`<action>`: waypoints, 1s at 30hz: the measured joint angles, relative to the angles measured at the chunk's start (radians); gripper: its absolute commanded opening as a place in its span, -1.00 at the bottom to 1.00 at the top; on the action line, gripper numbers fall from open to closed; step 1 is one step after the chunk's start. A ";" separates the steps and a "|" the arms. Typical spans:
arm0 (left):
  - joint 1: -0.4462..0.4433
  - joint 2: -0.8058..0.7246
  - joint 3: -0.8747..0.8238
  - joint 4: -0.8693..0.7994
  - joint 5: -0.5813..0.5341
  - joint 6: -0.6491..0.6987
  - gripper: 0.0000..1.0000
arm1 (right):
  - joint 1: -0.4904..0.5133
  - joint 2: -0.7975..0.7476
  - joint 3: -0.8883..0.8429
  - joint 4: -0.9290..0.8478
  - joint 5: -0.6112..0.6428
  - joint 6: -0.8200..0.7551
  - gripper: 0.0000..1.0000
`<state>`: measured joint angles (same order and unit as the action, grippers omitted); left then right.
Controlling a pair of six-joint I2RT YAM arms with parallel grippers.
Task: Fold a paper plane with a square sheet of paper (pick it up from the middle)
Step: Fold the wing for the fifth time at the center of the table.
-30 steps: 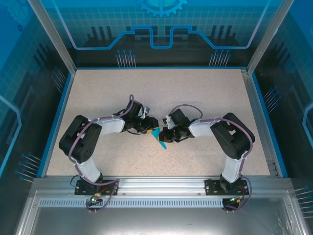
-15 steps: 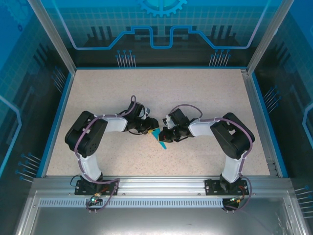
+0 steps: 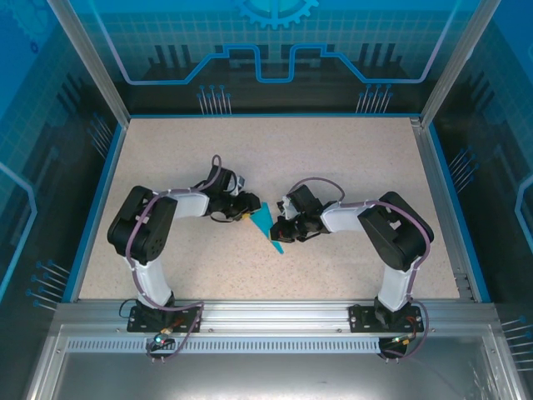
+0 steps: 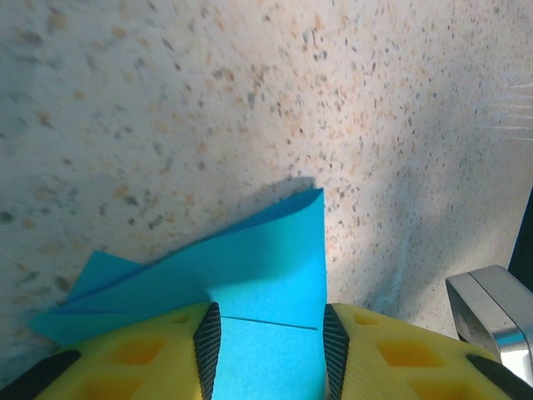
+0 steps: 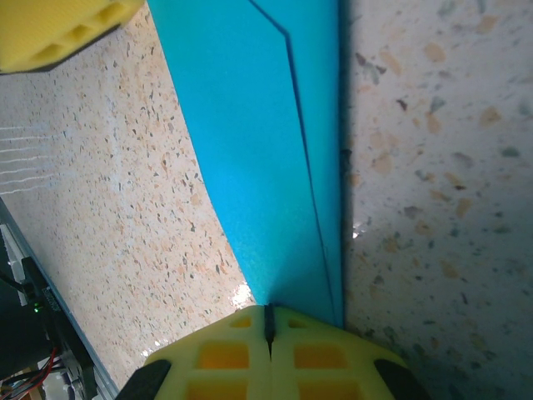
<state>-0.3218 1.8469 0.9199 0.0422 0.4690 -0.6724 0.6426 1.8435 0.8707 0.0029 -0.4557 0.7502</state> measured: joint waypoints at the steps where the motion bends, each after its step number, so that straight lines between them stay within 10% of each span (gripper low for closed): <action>1: 0.008 0.002 0.006 -0.008 0.000 0.003 -0.16 | 0.000 0.000 0.000 0.000 0.000 0.000 -1.00; 13: 0.120 -0.011 0.082 -0.114 -0.001 0.054 -0.03 | 0.002 0.006 0.013 -0.014 -0.005 0.005 -1.00; 30: 0.047 -0.323 0.019 -0.282 -0.077 -0.014 0.18 | 0.087 -0.075 -0.079 0.093 0.116 0.204 -0.90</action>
<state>-0.2745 1.5238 0.9390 -0.2398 0.3916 -0.6865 0.7300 1.7687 0.7918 0.0956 -0.3401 0.9543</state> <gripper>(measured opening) 0.586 0.044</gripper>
